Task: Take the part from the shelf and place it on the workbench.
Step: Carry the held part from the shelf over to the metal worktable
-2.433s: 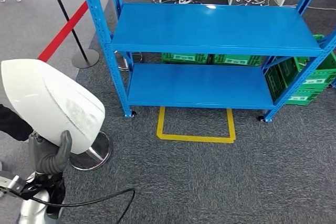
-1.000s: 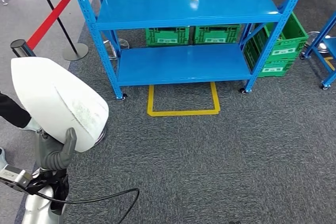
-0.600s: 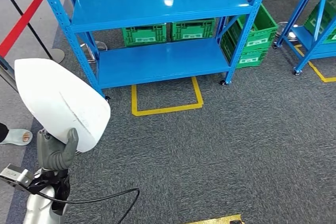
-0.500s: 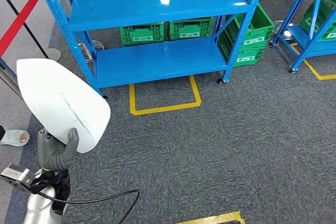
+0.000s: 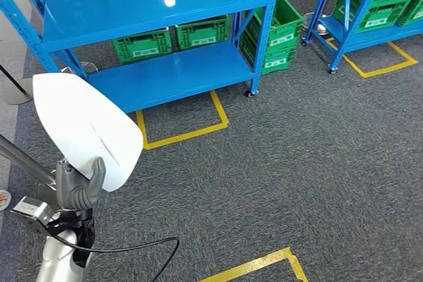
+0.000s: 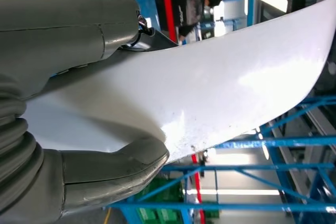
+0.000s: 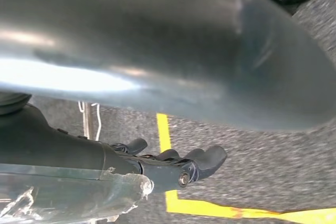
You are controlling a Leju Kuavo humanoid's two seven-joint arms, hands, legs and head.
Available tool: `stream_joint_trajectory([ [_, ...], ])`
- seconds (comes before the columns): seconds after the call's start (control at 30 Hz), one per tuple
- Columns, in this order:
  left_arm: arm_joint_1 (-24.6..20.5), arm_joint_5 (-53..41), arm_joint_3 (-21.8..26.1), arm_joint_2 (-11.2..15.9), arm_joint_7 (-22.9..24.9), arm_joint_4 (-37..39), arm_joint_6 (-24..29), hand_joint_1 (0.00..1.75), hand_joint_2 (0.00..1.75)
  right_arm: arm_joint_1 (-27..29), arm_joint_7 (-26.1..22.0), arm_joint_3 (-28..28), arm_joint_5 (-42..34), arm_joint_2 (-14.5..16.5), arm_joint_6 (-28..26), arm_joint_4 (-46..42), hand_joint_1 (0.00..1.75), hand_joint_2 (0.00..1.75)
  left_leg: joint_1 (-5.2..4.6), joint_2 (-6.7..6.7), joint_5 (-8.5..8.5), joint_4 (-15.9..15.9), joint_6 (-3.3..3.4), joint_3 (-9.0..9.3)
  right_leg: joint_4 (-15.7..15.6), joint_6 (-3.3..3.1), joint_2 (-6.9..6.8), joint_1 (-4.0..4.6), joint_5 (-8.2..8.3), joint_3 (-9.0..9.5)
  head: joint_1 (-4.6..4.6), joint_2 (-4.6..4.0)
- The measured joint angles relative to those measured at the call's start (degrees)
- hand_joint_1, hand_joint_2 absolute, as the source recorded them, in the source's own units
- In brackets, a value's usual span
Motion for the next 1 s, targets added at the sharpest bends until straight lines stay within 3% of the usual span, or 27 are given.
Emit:
stream_joint_trajectory([
  [0.03, -0.22, -0.03, 0.06, -0.20, 0.28, 0.03, 1.89, 1.75, 1.75, 0.00, 0.09, -0.01, 0.02, 0.00, -0.16, 0.00, 0.00, 0.00, 0.11, -1.13, -1.10, 1.36, -0.35, -0.58, -0.11, -0.34, 0.54, -0.18, 0.21, -0.12, -0.03, 0.00],
  [0.1, -0.46, -0.10, 0.23, -0.50, 0.81, 0.04, 5.13, 1.75, 1.75, -0.17, 0.13, -0.02, 0.10, 0.00, -0.38, -0.01, 0.00, 0.00, 0.37, -3.82, -4.76, 7.47, -0.84, -3.31, -0.20, -0.83, 1.66, -0.40, 0.55, -0.44, -0.18, 0.00],
  [0.17, -0.47, 0.38, 0.32, -0.42, 1.62, 0.20, 4.71, 1.75, 1.75, -0.29, 0.13, -0.02, 0.21, 0.00, -0.36, -0.01, 0.00, 0.00, 0.53, -4.69, -7.53, 14.49, -1.02, -6.67, -0.19, -0.97, 2.94, -0.44, 0.82, -0.80, -0.23, 0.00],
  [0.2, -0.46, 0.95, 0.24, -0.11, 1.94, 0.41, 2.64, 1.75, 1.75, -0.24, 0.13, -0.02, 0.26, 0.00, -0.31, -0.01, 0.00, 0.00, 0.60, -4.81, -7.39, 15.83, -1.07, -7.39, -0.17, -0.91, 3.62, -0.48, 0.94, -0.92, -0.21, 0.00],
  [0.27, -0.44, 1.97, 0.03, 0.68, 2.06, 1.06, -1.76, 1.75, 1.75, -0.12, 0.11, -0.02, 0.32, 0.00, -0.26, -0.01, 0.00, 0.00, 0.84, -5.22, -4.09, 12.30, -1.20, -5.72, -0.11, -0.63, 5.03, -0.68, 1.17, -1.03, -0.21, 0.00],
  [0.33, -0.46, 2.10, -0.05, 1.26, 1.81, 1.72, -3.72, 1.75, 1.75, -0.18, 0.13, -0.02, 0.27, -0.02, -0.40, -0.02, 0.00, 0.00, 1.43, -7.32, -0.65, 4.97, -1.48, -2.14, 0.27, -0.06, 6.44, -0.81, 1.30, -1.37, -0.30, 0.00],
  [0.4, -0.44, 1.77, -0.01, 1.55, 1.26, 2.21, -4.12, 1.75, 1.75, -0.24, 0.18, -0.02, 0.21, -0.04, -0.67, -0.03, 0.00, 0.00, 1.72, -9.07, 0.04, 1.15, -1.31, -0.53, 0.67, 0.72, 7.66, -0.86, 1.53, -2.23, -0.41, 0.01],
  [0.43, -0.43, 1.57, 0.02, 1.59, 0.80, 2.36, -4.28, 1.75, 1.75, -0.14, 0.21, -0.02, 0.19, -0.05, -0.76, -0.03, 0.00, 0.00, 1.63, -9.09, -0.14, 0.71, -0.98, -0.51, 0.75, 1.13, 8.18, -0.94, 1.73, -2.64, -0.44, 0.01],
  [0.47, -0.42, 1.34, 0.05, 1.59, 0.36, 2.46, -4.42, 1.75, 1.75, 0.09, 0.23, -0.02, 0.19, -0.06, -0.80, -0.03, 0.00, 0.00, 1.56, -8.59, -0.04, 0.86, -0.53, -0.73, 0.58, 1.50, 8.59, -1.10, 1.97, -3.01, -0.44, 0.01],
  [0.53, -0.43, 1.07, 0.07, 1.56, -0.36, 2.53, -4.78, 1.75, 1.75, 0.47, 0.25, -0.02, 0.20, -0.08, -0.77, -0.03, 0.00, 0.00, 1.55, -7.49, 0.28, 0.74, 0.28, -0.82, 1.70, 2.07, 6.92, -1.05, 1.23, -3.86, -0.17, 0.00],
  [0.57, -0.38, 0.95, 0.09, 1.56, -0.60, 2.54, -4.99, 1.75, 1.75, 0.45, 0.26, -0.02, 0.22, -0.08, -0.70, -0.03, 0.00, 0.00, 1.54, -6.80, 0.40, 0.66, 0.61, -0.83, 3.82, 2.28, 5.38, -0.97, -0.08, -4.89, 0.03, 0.00],
  [0.63, -0.16, 0.68, 0.15, 1.57, -1.04, 2.55, -5.22, 1.75, 1.75, 0.17, 0.29, -0.02, 0.32, -0.06, -0.49, -0.03, 0.00, 0.00, 1.26, -5.38, 0.41, 0.66, 1.02, -0.88, 11.17, 2.56, 2.64, -0.90, -3.92, -8.04, 0.42, 0.00],
  [0.7, -0.04, 0.28, 0.21, 1.56, -1.08, 2.55, -4.88, 1.75, 1.75, 0.07, 0.42, -0.02, 0.47, -0.05, -0.37, -0.03, 0.00, 0.00, 1.04, -3.89, 0.36, 0.68, 1.15, -0.89, 16.95, 2.62, 2.00, -0.94, -6.00, -10.32, 0.43, 0.00],
  [0.73, -0.05, 0.10, 0.22, 1.54, -0.92, 2.55, -4.62, 1.75, 1.75, 0.13, 0.53, -0.02, 0.52, -0.06, -0.36, -0.03, 0.00, 0.00, 0.98, -3.24, 0.33, 0.68, 1.16, -0.87, 16.92, 2.54, 1.90, -0.92, -5.55, -10.00, 0.43, 0.00],
  [0.77, -0.08, -0.02, 0.24, 1.51, -0.73, 2.55, -4.43, 1.75, 1.75, 0.20, 0.63, -0.02, 0.57, -0.07, -0.36, -0.03, 0.00, 0.00, 0.94, -2.65, 0.30, 0.68, 1.15, -0.82, 14.58, 2.39, 1.71, -0.88, -4.20, -8.54, 0.43, 0.00],
  [0.87, -0.21, -0.11, 0.31, 1.46, 0.00, 2.55, -4.00, 1.75, 1.75, 0.01, 0.77, -0.02, 0.60, -0.06, -0.34, -0.03, 0.00, 0.00, 0.61, -1.14, 0.05, 0.78, 0.73, -0.63, 3.58, 1.61, -1.02, -0.27, -0.37, -2.33, 0.46, 0.00],
  [0.93, -0.29, -0.04, 0.36, 1.45, 0.56, 2.58, -3.72, 1.75, 1.75, -0.21, 0.80, -0.02, 0.60, -0.05, -0.32, -0.03, 0.00, 0.00, 0.33, -0.15, -0.01, 0.76, 0.22, -0.59, 1.26, 1.00, -1.57, 0.15, -0.18, -1.32, 0.42, 0.00],
  [1.0, -0.48, 0.26, 0.39, 1.28, 1.07, 2.61, -3.61, 1.75, 1.75, -0.12, 0.90, -0.02, 0.59, -0.04, -0.37, -0.03, 0.00, 0.00, 0.39, 0.33, -0.11, 0.68, -0.41, -0.50, 1.04, 0.28, -0.36, 0.05, 0.16, -1.53, 0.39, 0.00],
])
